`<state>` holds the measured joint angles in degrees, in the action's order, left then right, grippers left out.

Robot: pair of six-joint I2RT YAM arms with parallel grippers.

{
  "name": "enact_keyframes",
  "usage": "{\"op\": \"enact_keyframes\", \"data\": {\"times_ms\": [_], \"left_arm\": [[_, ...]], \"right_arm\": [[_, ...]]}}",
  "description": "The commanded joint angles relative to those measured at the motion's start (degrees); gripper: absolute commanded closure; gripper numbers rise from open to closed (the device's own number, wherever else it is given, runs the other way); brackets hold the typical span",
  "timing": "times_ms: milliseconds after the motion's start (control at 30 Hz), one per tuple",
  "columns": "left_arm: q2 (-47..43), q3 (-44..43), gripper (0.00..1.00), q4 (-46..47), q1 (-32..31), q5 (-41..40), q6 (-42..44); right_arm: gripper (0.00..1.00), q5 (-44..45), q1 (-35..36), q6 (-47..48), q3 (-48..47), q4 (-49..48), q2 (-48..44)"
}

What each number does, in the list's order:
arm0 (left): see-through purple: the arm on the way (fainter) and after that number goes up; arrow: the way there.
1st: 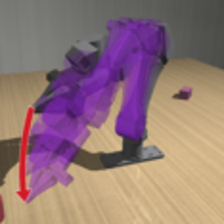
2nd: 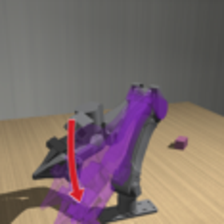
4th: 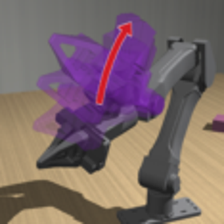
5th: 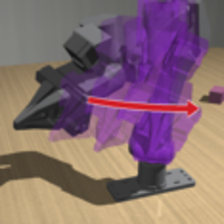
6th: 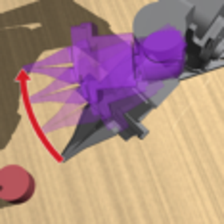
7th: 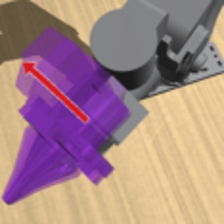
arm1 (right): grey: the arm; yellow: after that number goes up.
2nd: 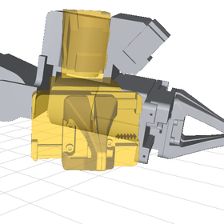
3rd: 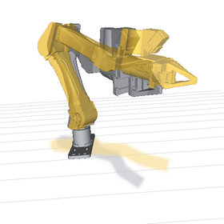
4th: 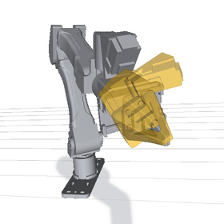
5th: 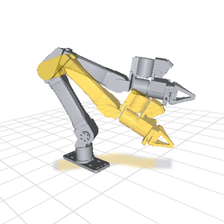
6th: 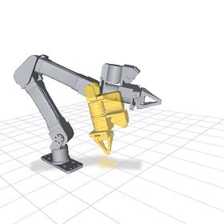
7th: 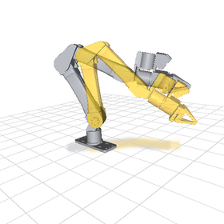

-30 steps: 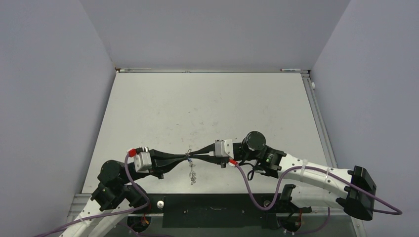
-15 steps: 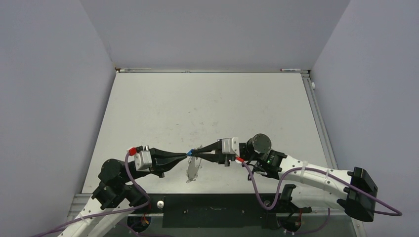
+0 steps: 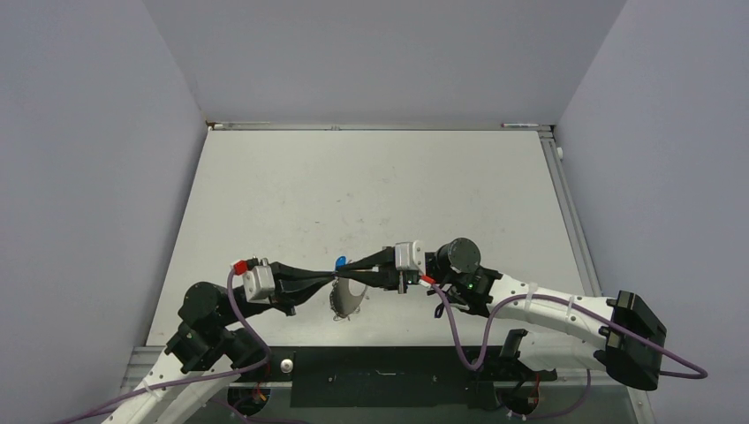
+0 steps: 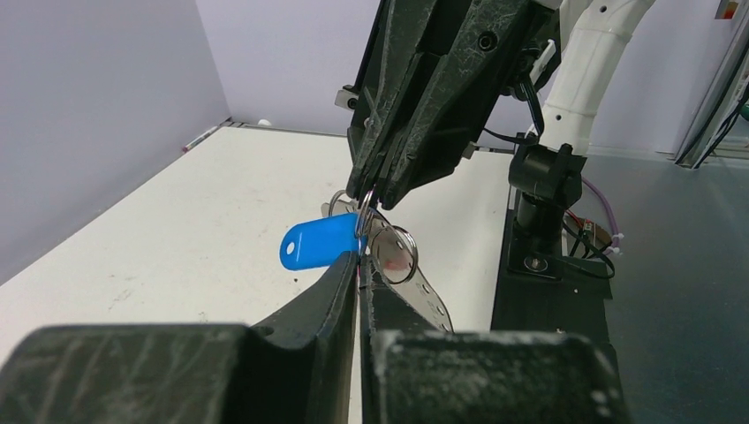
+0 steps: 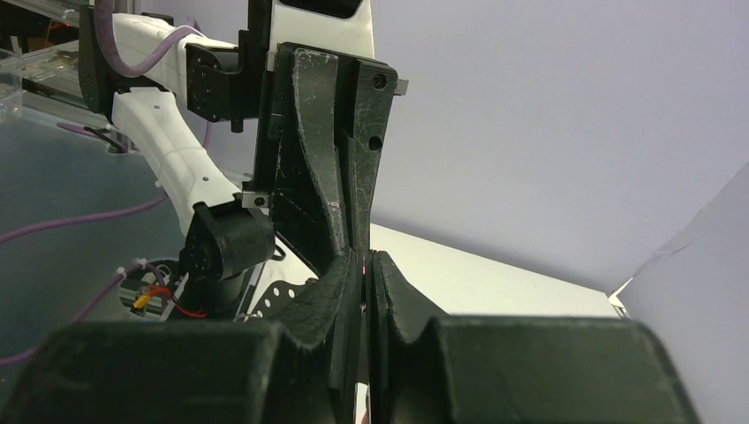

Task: Put the keys on the keyring

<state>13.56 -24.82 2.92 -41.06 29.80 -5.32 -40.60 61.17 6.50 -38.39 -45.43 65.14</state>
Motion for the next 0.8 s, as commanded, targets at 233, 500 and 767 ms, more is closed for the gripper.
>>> {"op": "enact_keyframes", "data": {"times_ms": [233,500,767], "left_arm": [[-5.2,-0.2,0.63,-1.1,0.8,-3.4,0.3],[-6.2,0.2,0.59,0.3,1.4,-2.0,-0.1],[-5.2,0.9,0.60,3.2,1.9,3.1,-2.1]], "right_arm": [[0.95,-1.9,0.2,0.0,-0.8,-6.0,-2.2],[0.95,-3.5,0.3,-1.2,-1.1,-6.8,-1.1],[0.95,-4.9,0.5,-2.8,-1.8,-8.5,0.7]]}}
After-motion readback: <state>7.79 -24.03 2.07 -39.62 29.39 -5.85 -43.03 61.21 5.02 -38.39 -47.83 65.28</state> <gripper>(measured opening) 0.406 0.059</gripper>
